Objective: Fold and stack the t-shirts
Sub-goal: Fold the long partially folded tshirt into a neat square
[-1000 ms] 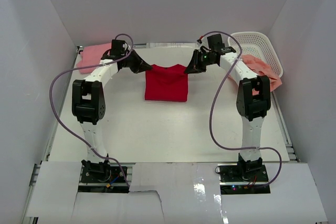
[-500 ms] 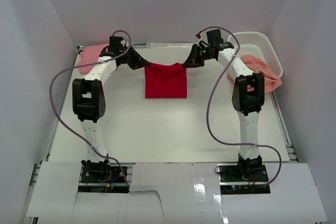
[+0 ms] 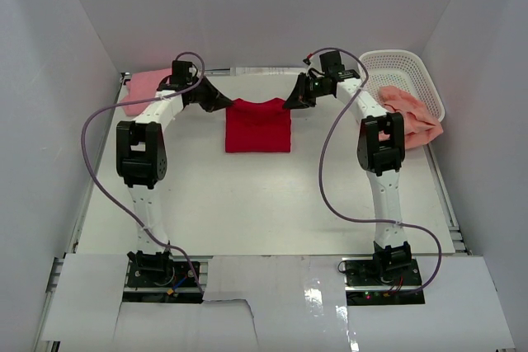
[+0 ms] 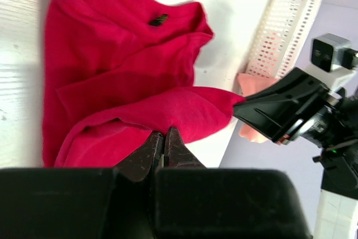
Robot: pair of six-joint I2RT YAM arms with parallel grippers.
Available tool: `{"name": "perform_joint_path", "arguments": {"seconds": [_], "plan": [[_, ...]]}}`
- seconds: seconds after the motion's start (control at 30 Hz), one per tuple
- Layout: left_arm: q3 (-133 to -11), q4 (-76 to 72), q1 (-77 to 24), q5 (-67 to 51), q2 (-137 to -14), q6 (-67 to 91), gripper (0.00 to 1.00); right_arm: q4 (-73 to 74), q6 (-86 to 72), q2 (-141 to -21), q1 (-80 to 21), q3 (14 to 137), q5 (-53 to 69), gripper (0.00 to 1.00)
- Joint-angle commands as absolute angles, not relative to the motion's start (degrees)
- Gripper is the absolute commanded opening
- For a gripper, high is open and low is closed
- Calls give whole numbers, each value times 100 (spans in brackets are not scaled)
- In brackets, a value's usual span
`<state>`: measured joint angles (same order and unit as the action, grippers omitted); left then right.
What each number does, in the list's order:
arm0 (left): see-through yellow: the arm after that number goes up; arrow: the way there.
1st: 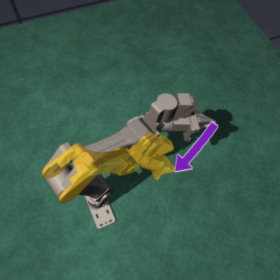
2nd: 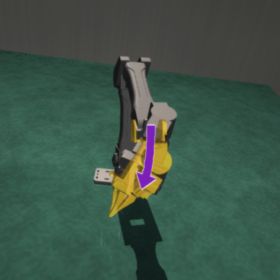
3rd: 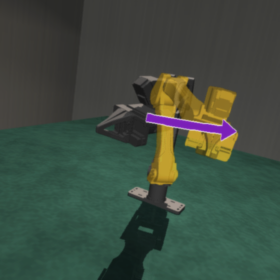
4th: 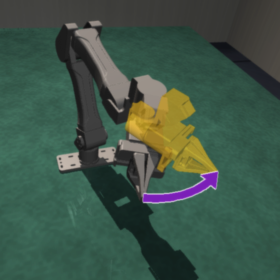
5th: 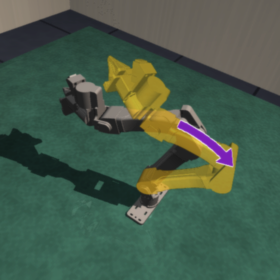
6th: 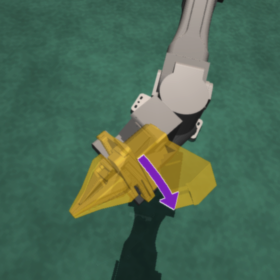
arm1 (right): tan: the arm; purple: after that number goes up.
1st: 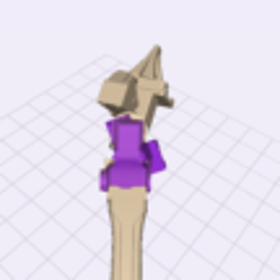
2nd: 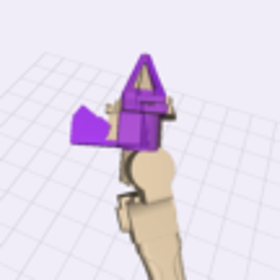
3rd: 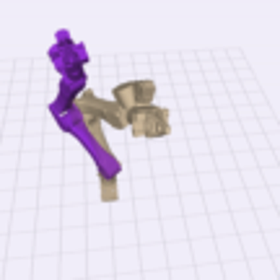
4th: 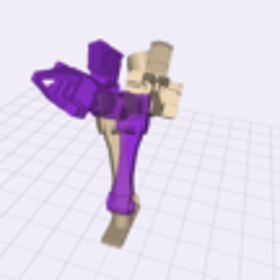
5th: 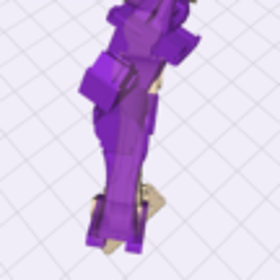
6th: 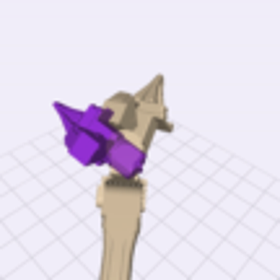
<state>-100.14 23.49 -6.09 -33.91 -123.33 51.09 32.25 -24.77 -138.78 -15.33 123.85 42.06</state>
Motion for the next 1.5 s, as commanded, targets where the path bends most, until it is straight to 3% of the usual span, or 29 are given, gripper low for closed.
{"name": "perform_joint_path", "arguments": {"seconds": [0.0, 0.5, 0.57, 0.6, 0.67, 0.7, 0.8, 0.9, 1.07, 1.33, 1.43, 1.47], "plan": [[-10195, 2250, -562, -3366, -12541, 5107, 1, 2909, -2575, -13966, -1494, 12674, 4473, 8], [-10529, 2197, -545, -3199, -12762, 5106, 6, 2681, -2663, -14036, -1371, 12771, 4509, 9], [-10573, 2197, -545, -3164, -12727, 5089, 18, 2672, -2663, -14019, -1362, 12771, 4500, 18], [-10582, 2189, -554, -3086, -12692, 5080, 34, 2654, -2663, -14010, -1354, 12753, 4483, 25], [-10538, 2136, -554, -2971, -12517, 5063, 47, 2584, -2663, -13940, -1354, 12727, 4465, 33], [-10486, 2049, -545, -2858, -12437, 5063, 62, 2540, -2663, -13913, -1354, 12709, 4465, 39], [-10354, 1821, -554, -2647, -12104, 4984, 72, 2138, -2812, -13729, -1327, 12517, 4482, 43], [-10083, 1505, -554, -2322, -11596, 4861, 72, 1232, -2997, -13273, -1301, 11937, 4430, 47], [-9563, 1054, -615, -2381, -10969, 4300, 71, 1185, -2839, -12859, -1336, 11435, 4456, 51], [-8947, -156, -703, -3901, -11398, 4219, 58, 827, -2672, -12797, -1573, 10389, 4562, 46], [-9166, -430, -861, -4455, -11845, 4228, 52, 739, -2672, -12928, -1652, 10450, 4596, 36], [-9306, -465, -905, -4587, -11943, 4219, 50, 703, -2689, -12998, -1670, 10468, 4597, 25]]}}
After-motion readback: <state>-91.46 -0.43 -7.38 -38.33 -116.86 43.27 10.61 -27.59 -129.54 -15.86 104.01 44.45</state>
